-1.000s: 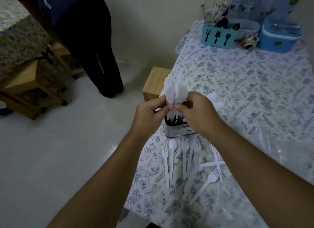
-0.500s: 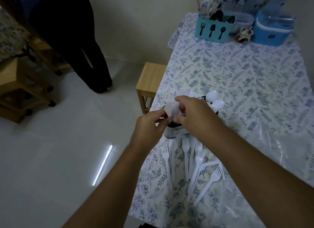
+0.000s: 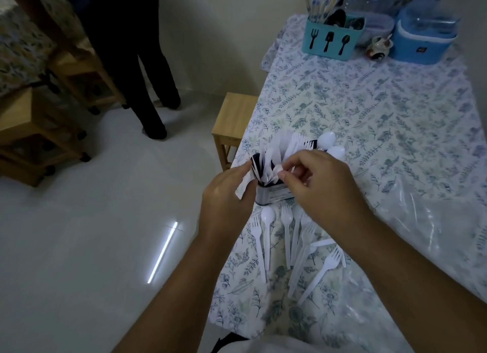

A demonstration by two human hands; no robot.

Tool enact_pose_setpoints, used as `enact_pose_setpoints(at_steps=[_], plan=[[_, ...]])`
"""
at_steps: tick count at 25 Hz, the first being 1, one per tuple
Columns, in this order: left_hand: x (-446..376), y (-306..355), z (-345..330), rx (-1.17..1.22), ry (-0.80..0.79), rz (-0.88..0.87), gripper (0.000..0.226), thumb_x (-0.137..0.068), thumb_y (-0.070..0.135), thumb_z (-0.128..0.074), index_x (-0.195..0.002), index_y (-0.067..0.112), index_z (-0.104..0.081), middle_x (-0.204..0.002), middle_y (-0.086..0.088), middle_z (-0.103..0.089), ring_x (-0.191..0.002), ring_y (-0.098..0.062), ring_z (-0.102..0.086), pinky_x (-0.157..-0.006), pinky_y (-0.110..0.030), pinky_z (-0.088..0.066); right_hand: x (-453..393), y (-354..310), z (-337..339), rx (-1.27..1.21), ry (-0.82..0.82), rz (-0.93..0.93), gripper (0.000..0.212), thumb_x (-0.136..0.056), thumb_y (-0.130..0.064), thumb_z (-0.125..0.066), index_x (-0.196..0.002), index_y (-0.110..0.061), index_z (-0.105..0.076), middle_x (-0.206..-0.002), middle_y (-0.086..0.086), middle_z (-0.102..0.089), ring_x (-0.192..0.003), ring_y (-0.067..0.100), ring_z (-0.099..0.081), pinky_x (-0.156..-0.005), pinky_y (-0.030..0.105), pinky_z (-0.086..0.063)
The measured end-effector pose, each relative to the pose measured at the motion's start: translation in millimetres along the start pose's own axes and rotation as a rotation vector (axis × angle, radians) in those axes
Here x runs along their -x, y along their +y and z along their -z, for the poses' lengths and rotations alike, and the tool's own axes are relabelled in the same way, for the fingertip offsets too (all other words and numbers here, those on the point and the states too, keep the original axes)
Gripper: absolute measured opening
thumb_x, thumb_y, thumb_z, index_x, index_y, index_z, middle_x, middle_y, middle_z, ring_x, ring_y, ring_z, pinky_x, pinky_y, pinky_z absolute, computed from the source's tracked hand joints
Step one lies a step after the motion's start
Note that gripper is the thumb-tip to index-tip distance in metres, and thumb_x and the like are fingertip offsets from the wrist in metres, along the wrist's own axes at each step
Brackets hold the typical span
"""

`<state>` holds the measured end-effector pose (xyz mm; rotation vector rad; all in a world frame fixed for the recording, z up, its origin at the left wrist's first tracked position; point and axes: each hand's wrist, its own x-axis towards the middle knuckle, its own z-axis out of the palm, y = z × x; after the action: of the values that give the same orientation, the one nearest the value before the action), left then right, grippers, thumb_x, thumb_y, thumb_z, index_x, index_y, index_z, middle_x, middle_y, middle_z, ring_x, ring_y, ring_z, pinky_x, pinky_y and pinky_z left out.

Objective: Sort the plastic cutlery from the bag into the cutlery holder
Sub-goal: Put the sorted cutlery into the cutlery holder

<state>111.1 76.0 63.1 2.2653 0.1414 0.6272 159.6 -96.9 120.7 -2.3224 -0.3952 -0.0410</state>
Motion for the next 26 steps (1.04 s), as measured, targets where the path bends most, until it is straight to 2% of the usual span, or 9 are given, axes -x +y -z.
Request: enact_pose_setpoints(at_steps=[3,5,8,10,13,17,20,23,26], plan=[[29,5,-6,0.031,-0.038,0.08,0.024,-0.088,0.013,-0.076,-0.112,0.014,-0.076,-0.102,0.006,-0.076,-0.087,-0.004,-0.069,-0.083,-0.018,-0.056,31,20,-13,-0.003,-0.07,-0.055,0.002,-0.091,-0.022,-0.072,-0.092,-0.023,-0.071,-0.083,-0.013,-0.059,-0.071,0.001,-0.057,-0.063,0.015,-0.046],[49,-2,-13,-0.008,-0.173,0.29,0.013,-0.09,0.021,-0.073,-0.103,0.019,-0.076,-0.09,0.011,-0.073,-0.079,-0.001,-0.066,-0.076,-0.021,-0.056,54,43,-25,0.013,-0.167,-0.141,0.004,-0.093,-0.025,-0.068,-0.095,-0.027,-0.071,-0.086,-0.013,-0.059,-0.072,0.002,-0.057,-0.064,0.024,-0.05],[84,-21,-30,-0.172,-0.414,0.662,0.017,-0.091,0.035,-0.07,-0.096,0.019,-0.068,-0.083,0.009,-0.067,-0.071,-0.005,-0.061,-0.067,-0.024,-0.055,88,74,-36,0.0,-0.335,-0.284,0.007,-0.094,-0.029,-0.065,-0.097,-0.033,-0.071,-0.089,-0.015,-0.062,-0.073,0.003,-0.059,-0.068,0.025,-0.051],[104,-26,-42,-0.219,-0.491,0.774,0.019,-0.091,0.036,-0.069,-0.088,0.018,-0.064,-0.078,0.005,-0.065,-0.068,-0.009,-0.061,-0.06,-0.025,-0.052,104,87,-36,-0.026,-0.421,-0.345,0.009,-0.095,-0.029,-0.064,-0.097,-0.035,-0.07,-0.089,-0.014,-0.064,-0.076,0.004,-0.061,-0.071,0.026,-0.054],[115,-28,-53,-0.228,-0.512,0.8,0.02,-0.093,0.032,-0.068,-0.083,0.014,-0.068,-0.071,0.002,-0.065,-0.063,-0.012,-0.061,-0.052,-0.019,-0.044,117,98,-36,-0.051,-0.496,-0.42,0.01,-0.096,-0.027,-0.064,-0.097,-0.033,-0.072,-0.088,-0.014,-0.066,-0.076,0.004,-0.062,-0.072,0.022,-0.052],[114,-19,-46,-0.067,-0.442,0.879,0.025,-0.094,0.031,-0.069,-0.08,0.01,-0.073,-0.069,-0.006,-0.071,-0.055,-0.012,-0.059,-0.05,-0.018,-0.043,122,102,-38,-0.163,-0.47,-0.52,0.009,-0.096,-0.028,-0.065,-0.102,-0.033,-0.07,-0.095,-0.009,-0.07,-0.084,0.002,-0.063,-0.073,0.019,-0.05],[113,8,-44,0.196,-0.675,0.8,0.017,-0.093,0.026,-0.071,-0.08,0.015,-0.074,-0.06,0.005,-0.063,-0.05,-0.008,-0.052,-0.047,-0.017,-0.042,122,100,-40,-0.443,-0.471,-0.696,0.021,-0.094,-0.037,-0.067,-0.114,-0.032,-0.062,-0.106,-0.007,-0.074,-0.099,0.009,-0.069,-0.09,0.034,-0.056],[107,26,-60,0.23,-0.821,0.682,0.017,-0.092,0.029,-0.072,-0.084,0.015,-0.076,-0.059,0.01,-0.061,-0.051,-0.003,-0.052,-0.049,-0.014,-0.042,121,104,-38,-0.606,-0.346,-0.831,0.012,-0.099,-0.024,-0.062,-0.106,-0.017,-0.068,-0.096,0.001,-0.079,-0.09,0.019,-0.075,-0.085,0.042,-0.059],[89,23,-84,0.009,-0.573,0.696,0.016,-0.095,0.032,-0.066,-0.096,0.017,-0.07,-0.08,0.009,-0.066,-0.067,-0.005,-0.063,-0.047,-0.005,-0.042,122,112,-28,-0.798,-0.21,-0.987,0.018,-0.101,-0.011,-0.055,-0.107,-0.01,-0.072,-0.082,0.012,-0.071,-0.074,0.029,-0.065,-0.073,0.043,-0.054]])
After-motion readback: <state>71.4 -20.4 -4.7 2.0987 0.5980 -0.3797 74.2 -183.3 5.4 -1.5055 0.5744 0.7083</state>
